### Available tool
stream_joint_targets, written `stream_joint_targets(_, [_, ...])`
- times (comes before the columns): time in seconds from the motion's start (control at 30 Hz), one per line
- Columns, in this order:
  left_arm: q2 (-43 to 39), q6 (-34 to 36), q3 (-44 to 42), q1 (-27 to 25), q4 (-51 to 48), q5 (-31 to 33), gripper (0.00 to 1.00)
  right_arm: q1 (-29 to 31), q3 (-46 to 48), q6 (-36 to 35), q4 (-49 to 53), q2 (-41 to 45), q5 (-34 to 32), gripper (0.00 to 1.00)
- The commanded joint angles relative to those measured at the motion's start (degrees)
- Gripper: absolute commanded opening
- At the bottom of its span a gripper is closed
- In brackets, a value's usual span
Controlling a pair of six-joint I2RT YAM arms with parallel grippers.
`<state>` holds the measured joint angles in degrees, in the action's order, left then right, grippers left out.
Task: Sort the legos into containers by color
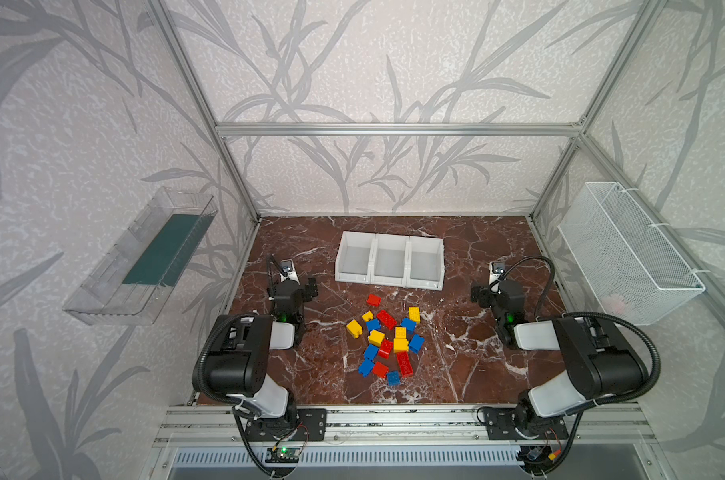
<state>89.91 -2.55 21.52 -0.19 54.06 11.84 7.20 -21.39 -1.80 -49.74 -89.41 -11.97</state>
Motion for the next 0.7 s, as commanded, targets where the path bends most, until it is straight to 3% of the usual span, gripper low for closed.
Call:
stream_joint_targets(0.0, [0.27,0.49,0.21,0.39,0.43,-0.56,0.99,-0.08,-0.85,0.15,-0.54,0.90,-0.51,0.99])
stream_joint_targets(0.17, [-0.29,0.19,-0.03,0.20,0.80,1.72,0.99,0.20,0.02,-0.70,-3.73,2.19,-1.64,0.99])
stream_joint_targets(0.23, [-5.24,-0.64,0.96,-0.68,-5.01,7.40,0.99,2.41,-2.12,-2.17,9.17,10.15,-4.46,0.99])
stream_joint_targets(0.3, [-12.14,-3.12,6.81,-2.00,-23.89,11.93,0.99,5.91,-8.99,-1.98,31.39,18.20,-6.80,0.99])
stream_joint_targets(0.33, [-15.41,-5.32,10.97,-1.93,-35.99,10.38,0.99,7.62,-13.08,-0.19,41.27,20.91,-7.43,0.99])
stream_joint_targets(0.4, [-18.67,-6.78,15.58,-2.29,-47.18,5.28,0.99,11.39,-18.39,2.34,52.75,23.91,-7.48,0.99])
stream_joint_targets(0.47, [-21.34,-8.00,17.17,-3.63,-51.52,-0.12,0.99,15.69,-22.02,4.16,59.49,24.97,-6.91,0.99])
stream_joint_targets(0.67, [-27.33,-12.18,18.03,-11.97,-59.24,-3.34,0.99,27.07,-31.22,17.83,74.67,19.13,-4.32,0.98])
